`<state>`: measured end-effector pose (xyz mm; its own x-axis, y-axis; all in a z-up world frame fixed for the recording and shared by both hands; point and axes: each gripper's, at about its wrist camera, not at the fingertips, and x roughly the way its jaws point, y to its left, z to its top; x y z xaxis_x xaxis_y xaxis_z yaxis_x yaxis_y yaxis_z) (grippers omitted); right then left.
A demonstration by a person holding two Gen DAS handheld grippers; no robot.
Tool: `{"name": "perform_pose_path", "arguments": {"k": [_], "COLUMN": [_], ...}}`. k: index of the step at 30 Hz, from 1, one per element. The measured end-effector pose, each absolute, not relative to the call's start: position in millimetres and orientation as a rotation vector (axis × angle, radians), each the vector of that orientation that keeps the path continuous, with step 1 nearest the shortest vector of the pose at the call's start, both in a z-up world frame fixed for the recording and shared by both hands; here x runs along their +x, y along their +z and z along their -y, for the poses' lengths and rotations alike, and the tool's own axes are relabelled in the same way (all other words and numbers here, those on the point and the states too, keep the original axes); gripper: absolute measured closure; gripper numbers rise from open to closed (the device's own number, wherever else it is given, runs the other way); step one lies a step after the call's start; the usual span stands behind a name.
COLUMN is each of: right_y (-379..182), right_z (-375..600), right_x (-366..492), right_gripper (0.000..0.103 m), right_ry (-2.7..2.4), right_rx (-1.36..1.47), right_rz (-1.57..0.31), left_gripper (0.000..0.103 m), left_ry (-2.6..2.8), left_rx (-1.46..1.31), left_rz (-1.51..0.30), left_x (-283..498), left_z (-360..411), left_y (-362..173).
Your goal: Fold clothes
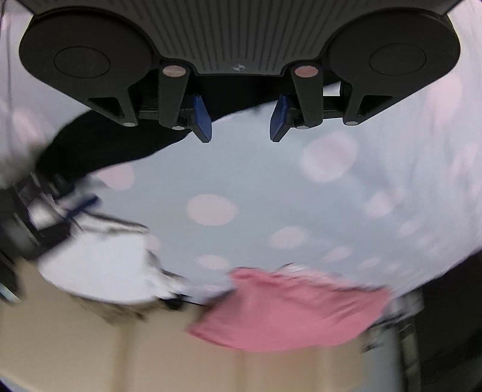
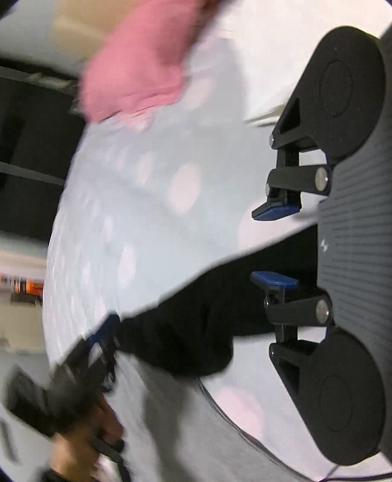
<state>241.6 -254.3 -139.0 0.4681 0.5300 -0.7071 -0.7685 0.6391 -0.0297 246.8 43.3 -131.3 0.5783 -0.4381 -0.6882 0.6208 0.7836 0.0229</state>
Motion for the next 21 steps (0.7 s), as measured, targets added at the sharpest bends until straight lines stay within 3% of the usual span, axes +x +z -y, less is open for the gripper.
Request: {"name": "perform_pose_path", "arguments": {"k": [5,7,9,10,19,21], "right_y": [-156,-162,-168,-168,-159,-160], "right_z": [251,251,253,254,270,269], "right_x": [259,254,249,247,248,247], "right_gripper": [0.065,0.066,0.099,0.099,0.099,0.088], "right_ry": [0.923,0.944,0.993,1.001,0.792,0.742], "right_rx": [-0.288,-0.283,-0.229,-0.219,-0.104,-0.093], "right_rz": [-0.850,-0.875,-0.889,-0.884,-0.756,-0.747], "left_gripper": [0.062,0.070,0.080,0.101,0.099,0.097], "left_ry": [-0.764,-0.803,-0.842,-0.856,-0.625,-0.599], "left_rx": [0.310,0.344,0.377,0.382,0.216,0.286], "left_rz": [-0.777,-0.829,-0.881,-0.896,-0.869,-0.885], "left_x": [260,263,267,268,291,287], "left_z": [-9,1,11,14,20,32], "left_y": [-142,-151,-159,-161,-160,-166]}}
